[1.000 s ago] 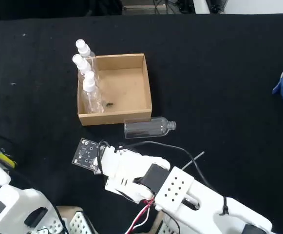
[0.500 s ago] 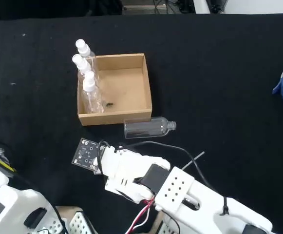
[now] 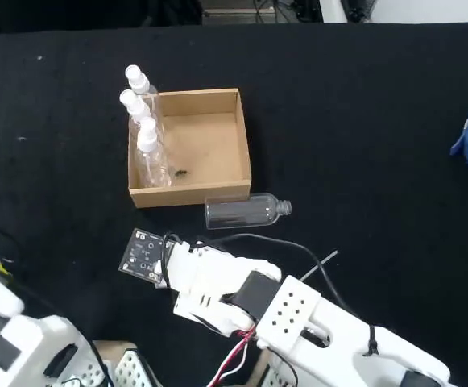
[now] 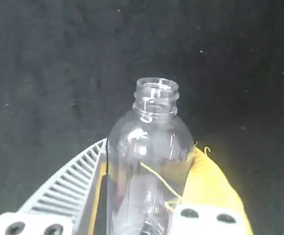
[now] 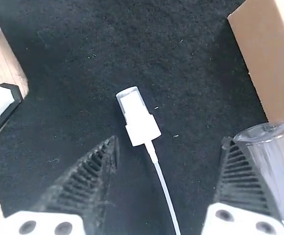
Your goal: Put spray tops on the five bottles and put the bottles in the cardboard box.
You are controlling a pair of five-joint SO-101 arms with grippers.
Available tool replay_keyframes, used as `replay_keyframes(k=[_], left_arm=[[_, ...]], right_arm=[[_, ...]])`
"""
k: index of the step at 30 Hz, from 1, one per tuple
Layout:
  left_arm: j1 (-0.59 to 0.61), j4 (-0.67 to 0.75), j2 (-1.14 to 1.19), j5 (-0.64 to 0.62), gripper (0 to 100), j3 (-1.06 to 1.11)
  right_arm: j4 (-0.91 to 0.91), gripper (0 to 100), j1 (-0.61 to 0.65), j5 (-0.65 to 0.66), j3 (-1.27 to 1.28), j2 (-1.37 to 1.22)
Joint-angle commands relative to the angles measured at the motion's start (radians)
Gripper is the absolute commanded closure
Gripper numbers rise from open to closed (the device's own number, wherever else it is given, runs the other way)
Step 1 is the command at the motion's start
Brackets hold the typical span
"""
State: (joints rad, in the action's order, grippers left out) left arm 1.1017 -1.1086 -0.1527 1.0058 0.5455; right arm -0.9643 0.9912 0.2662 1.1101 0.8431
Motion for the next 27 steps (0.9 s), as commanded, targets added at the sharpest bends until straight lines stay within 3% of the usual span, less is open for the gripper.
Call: replay_keyframes(k=[1, 5, 12, 27], left_arm=[[0.005, -0.089, -0.187, -0.025, 97, -0.053], [0.042, -0.095, -0.285, -0.112, 97, -0.035], [0.053, -0.178, -0.295, -0.137, 97, -0.044], [0.051, -0.181, -0.296, -0.137, 97, -0.038]], right_arm=[[-0.051, 70.2, 0.077, 0.0, -0.093, -0.041], [-0.086, 70.2, 0.071, 0.0, -0.206, -0.211], [-0.124, 70.2, 0.068, 0.064, -0.372, -0.51], [0.012, 70.2, -0.017, 0.114, -0.429, -0.765]])
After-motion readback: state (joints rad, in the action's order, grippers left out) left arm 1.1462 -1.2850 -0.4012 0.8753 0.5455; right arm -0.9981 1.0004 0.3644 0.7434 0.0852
